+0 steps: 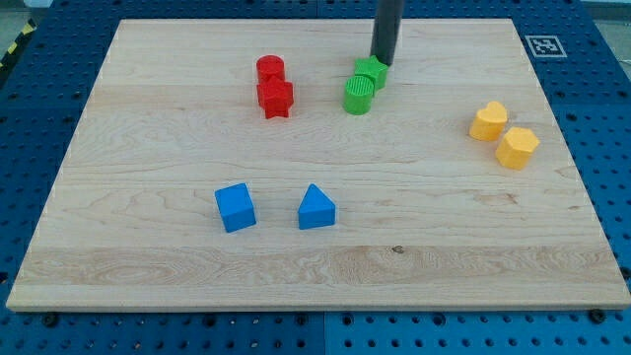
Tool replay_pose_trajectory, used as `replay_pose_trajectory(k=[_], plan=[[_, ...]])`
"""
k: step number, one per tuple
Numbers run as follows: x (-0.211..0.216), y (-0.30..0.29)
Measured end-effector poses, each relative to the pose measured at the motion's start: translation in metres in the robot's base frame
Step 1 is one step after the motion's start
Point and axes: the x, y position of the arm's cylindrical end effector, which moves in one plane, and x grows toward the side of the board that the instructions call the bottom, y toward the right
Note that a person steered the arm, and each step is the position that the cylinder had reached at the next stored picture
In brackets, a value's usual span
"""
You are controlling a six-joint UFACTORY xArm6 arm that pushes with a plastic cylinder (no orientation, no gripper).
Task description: Separate the green star and the green circle
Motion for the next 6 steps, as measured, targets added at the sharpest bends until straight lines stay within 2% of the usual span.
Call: replay_pose_trajectory(k=[3, 5, 6], plan=[[-0.004, -0.047], [0.05, -0.046], [0.059, -0.026]])
